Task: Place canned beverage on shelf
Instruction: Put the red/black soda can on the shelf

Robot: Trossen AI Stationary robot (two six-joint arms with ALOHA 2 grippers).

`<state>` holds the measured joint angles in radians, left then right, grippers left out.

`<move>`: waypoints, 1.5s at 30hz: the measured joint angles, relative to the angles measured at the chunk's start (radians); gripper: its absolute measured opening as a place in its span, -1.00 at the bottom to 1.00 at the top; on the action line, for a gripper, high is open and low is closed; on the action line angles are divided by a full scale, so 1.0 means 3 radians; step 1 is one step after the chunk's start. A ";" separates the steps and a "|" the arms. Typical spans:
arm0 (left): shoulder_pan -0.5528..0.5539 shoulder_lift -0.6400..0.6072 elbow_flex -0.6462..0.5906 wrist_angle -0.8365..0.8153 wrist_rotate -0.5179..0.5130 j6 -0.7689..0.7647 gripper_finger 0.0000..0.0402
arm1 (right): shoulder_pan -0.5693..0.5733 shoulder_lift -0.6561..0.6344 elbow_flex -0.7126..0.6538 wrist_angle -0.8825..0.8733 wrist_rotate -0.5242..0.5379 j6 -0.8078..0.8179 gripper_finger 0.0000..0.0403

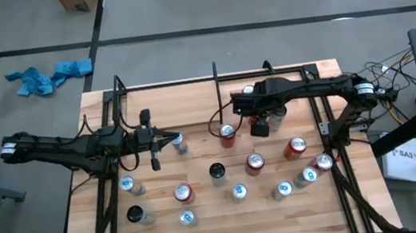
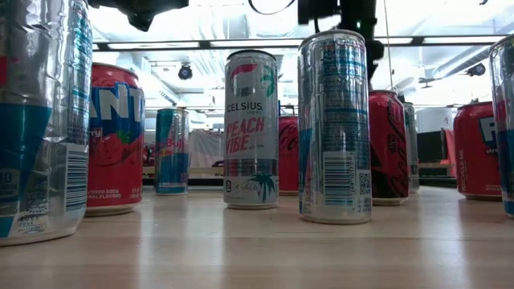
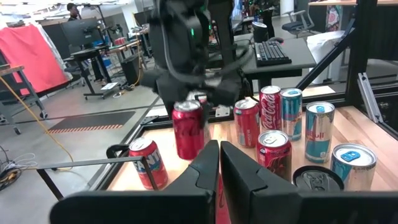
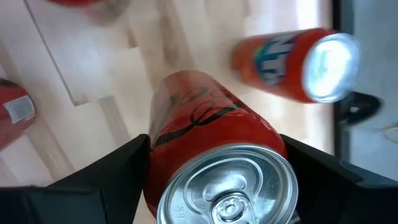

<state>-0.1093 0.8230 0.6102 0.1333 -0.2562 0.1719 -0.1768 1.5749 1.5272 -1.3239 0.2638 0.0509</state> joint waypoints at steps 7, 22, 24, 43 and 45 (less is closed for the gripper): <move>0.0000 0.0001 0.0000 0.0000 -0.0001 0.0009 -1.00 | 0.0008 -0.0008 0.0569 -0.0141 0.0265 -0.0111 0.52; 0.0000 -0.0041 0.0000 -0.0004 -0.0344 0.0087 -1.00 | 0.0014 0.0047 0.1564 0.0648 0.0354 -0.0840 0.52; 0.0000 -0.0082 0.0000 -0.0004 -0.0349 0.0167 -1.00 | 0.0024 0.0098 0.1572 0.0852 0.0247 -0.0932 0.52; 0.0000 -0.0527 0.0001 -0.0106 -0.1274 0.0938 -1.00 | 0.0016 0.1062 0.1895 0.1240 0.0143 -0.1182 0.52; 0.0001 -0.0527 0.0001 -0.0108 -0.1305 0.0997 -1.00 | 0.0005 0.1170 0.1953 0.1240 0.0142 -0.1194 0.52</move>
<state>-0.1091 0.6649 0.6106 0.1009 -0.6476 0.4710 -0.1754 1.9260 2.1132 -0.9520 0.3065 -0.3073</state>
